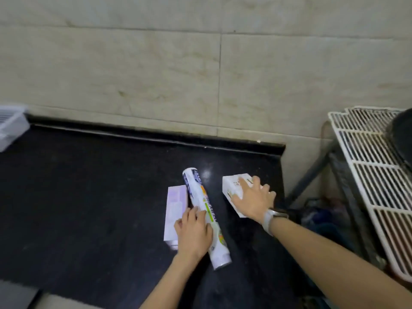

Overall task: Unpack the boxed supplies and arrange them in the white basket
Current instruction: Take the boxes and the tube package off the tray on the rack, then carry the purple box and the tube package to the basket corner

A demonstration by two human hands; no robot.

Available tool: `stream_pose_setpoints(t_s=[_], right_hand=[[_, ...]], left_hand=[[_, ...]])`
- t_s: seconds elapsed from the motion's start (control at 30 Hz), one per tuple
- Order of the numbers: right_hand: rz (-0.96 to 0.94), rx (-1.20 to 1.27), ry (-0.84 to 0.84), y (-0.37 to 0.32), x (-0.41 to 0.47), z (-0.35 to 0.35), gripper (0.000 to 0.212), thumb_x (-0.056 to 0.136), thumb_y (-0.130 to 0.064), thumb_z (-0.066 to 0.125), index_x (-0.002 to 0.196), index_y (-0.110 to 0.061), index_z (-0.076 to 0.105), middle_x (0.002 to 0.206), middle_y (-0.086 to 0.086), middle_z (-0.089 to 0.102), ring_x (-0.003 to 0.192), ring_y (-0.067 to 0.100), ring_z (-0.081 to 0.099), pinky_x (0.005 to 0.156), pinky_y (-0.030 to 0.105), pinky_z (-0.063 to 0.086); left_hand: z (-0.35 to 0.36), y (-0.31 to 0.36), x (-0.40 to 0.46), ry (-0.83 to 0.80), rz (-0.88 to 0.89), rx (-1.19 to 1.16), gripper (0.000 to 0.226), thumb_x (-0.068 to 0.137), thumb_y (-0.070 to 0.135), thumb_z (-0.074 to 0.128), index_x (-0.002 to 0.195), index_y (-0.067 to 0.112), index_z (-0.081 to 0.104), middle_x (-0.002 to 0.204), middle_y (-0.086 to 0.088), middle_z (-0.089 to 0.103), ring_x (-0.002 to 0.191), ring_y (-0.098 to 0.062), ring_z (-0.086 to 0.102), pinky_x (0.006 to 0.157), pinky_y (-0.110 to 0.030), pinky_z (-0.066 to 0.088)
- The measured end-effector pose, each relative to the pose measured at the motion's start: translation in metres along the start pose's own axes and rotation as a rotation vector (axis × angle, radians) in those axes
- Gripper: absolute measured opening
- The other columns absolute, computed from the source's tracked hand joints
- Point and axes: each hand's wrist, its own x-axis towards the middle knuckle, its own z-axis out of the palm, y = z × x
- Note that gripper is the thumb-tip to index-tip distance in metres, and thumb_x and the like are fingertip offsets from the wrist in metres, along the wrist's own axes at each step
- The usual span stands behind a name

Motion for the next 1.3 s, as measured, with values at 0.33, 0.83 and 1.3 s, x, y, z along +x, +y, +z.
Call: stream_pose_setpoints(t_s=[0.33, 0.83, 1.3], right_hand=[[-0.342, -0.003, 0.253, -0.023, -0.032, 0.053, 0.047, 0.081, -0.026, 0.056, 0.124, -0.009, 0.049, 0.13, 0.019, 0.052, 0.122, 0.037, 0.047, 0.104, 0.055, 0.032], [-0.186, 0.609, -0.151, -0.074, -0.102, 0.108, 0.093, 0.073, -0.021, 0.057, 0.137, -0.048, -0.004, 0.098, 0.0, 0.037, 0.086, 0.034, 0.057, 0.065, 0.029, 0.038], [-0.763, 0.693, -0.609, -0.263, -0.225, 0.161, 0.085, 0.074, -0.014, 0.058, 0.141, -0.039, 0.012, 0.127, -0.003, 0.043, 0.111, 0.01, 0.045, 0.094, 0.023, 0.035]], left_hand=[[0.001, -0.055, 0.01, 0.03, -0.193, -0.108, 0.056, 0.086, 0.036, 0.05, 0.136, 0.026, 0.027, 0.155, -0.012, 0.006, 0.14, -0.033, 0.009, 0.108, -0.053, 0.019], [-0.018, -0.114, -0.08, 0.267, -0.469, -0.856, 0.077, 0.066, 0.037, 0.058, 0.138, 0.035, 0.03, 0.132, 0.019, 0.037, 0.117, -0.006, 0.04, 0.095, -0.026, 0.034], [-0.044, -0.252, -0.28, 0.82, -1.061, -0.962, 0.066, 0.079, 0.011, 0.066, 0.136, 0.027, 0.037, 0.142, 0.002, 0.043, 0.125, -0.019, 0.044, 0.106, -0.044, 0.038]])
